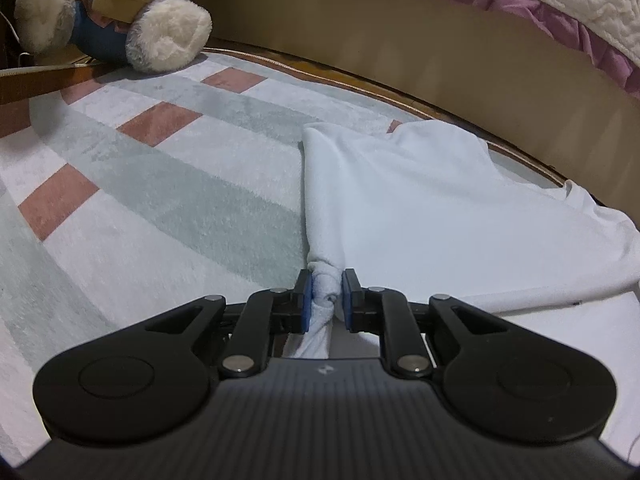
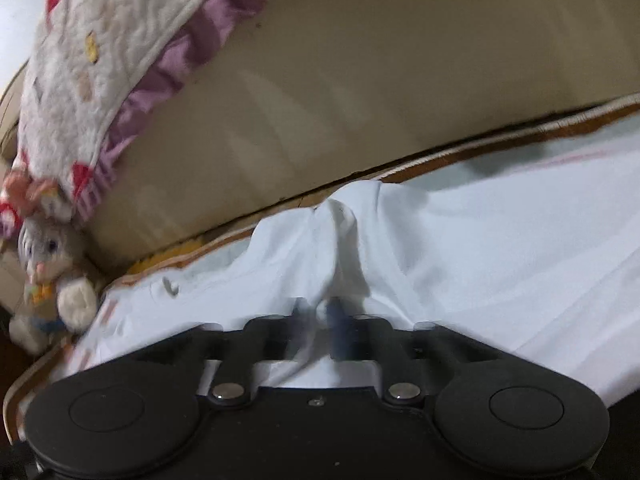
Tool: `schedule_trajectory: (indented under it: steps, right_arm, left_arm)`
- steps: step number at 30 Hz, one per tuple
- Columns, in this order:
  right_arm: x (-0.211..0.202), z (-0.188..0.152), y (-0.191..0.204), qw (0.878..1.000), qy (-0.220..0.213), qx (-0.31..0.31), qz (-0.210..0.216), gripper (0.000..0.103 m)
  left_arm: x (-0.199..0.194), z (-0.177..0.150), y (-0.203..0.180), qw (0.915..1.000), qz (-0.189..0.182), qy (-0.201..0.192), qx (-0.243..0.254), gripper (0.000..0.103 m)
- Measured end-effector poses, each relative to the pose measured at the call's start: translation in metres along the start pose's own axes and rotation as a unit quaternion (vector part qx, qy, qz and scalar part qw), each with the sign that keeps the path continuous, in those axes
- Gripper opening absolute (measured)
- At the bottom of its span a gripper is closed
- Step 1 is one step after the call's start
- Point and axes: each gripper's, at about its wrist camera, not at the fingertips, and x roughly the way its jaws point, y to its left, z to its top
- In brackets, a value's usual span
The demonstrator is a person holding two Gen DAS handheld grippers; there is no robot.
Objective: Fold clothes
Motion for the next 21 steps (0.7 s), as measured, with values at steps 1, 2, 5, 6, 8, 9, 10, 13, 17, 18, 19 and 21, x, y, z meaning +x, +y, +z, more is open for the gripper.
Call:
schedule_trajectory:
  steps: [1,2,5,6,8,9,10,13,17,18,19,21]
  right_arm:
    - [-0.009,0.003,0.002,1.0,-0.003,-0.007,0.004,0.013]
    - [-0.018,0.005,0.004,1.0,-0.007,-0.015,0.008,0.012]
    - [-0.024,0.012,0.009,0.999,0.037,-0.011,-0.014,0.012]
    - [-0.023,0.013,0.008,0.999,0.046,-0.01,-0.02,0.012]
    - [-0.02,0.01,0.008,0.997,0.059,-0.026,-0.035,0.012]
    - [-0.02,0.008,0.009,0.996,0.063,-0.042,-0.045,0.012]
    - [-0.019,0.006,0.01,0.995,0.067,-0.057,-0.054,0.012]
    - [-0.016,0.004,0.011,0.993,0.073,-0.066,-0.068,0.011]
    - [-0.018,0.001,0.018,0.978,0.056,-0.124,-0.16,0.0]
    - [-0.021,0.002,0.019,0.967,0.039,-0.152,-0.199,0.001]
    - [-0.023,0.003,0.021,0.954,0.022,-0.18,-0.238,0.001]
    - [-0.036,0.01,0.004,0.967,0.007,-0.123,-0.224,0.005]
  left_arm:
    - [-0.001,0.001,0.0,1.0,-0.002,0.002,0.002,0.015]
    - [-0.001,0.003,0.001,1.0,-0.005,0.007,-0.001,0.015]
    - [-0.001,0.005,0.001,0.9998,0.0,0.019,0.003,0.015]
    - [-0.001,0.005,0.0,0.9998,0.002,0.021,0.006,0.015]
    - [0.0,0.004,-0.003,0.9996,0.006,0.025,0.013,0.015]
    - [-0.001,0.005,-0.004,0.9995,0.006,0.026,0.014,0.015]
    - [-0.001,0.005,-0.004,0.9995,0.006,0.028,0.014,0.015]
    - [-0.001,0.006,-0.001,0.9995,0.0,0.032,0.009,0.015]
    - [-0.001,0.007,-0.001,0.9994,0.001,0.036,0.002,0.015]
    - [-0.001,0.007,-0.001,0.9993,0.003,0.036,0.002,0.016]
    - [-0.001,0.007,-0.002,0.9993,0.007,0.037,-0.001,0.017]
    - [-0.001,0.007,-0.004,0.9991,0.013,0.039,-0.004,0.019]
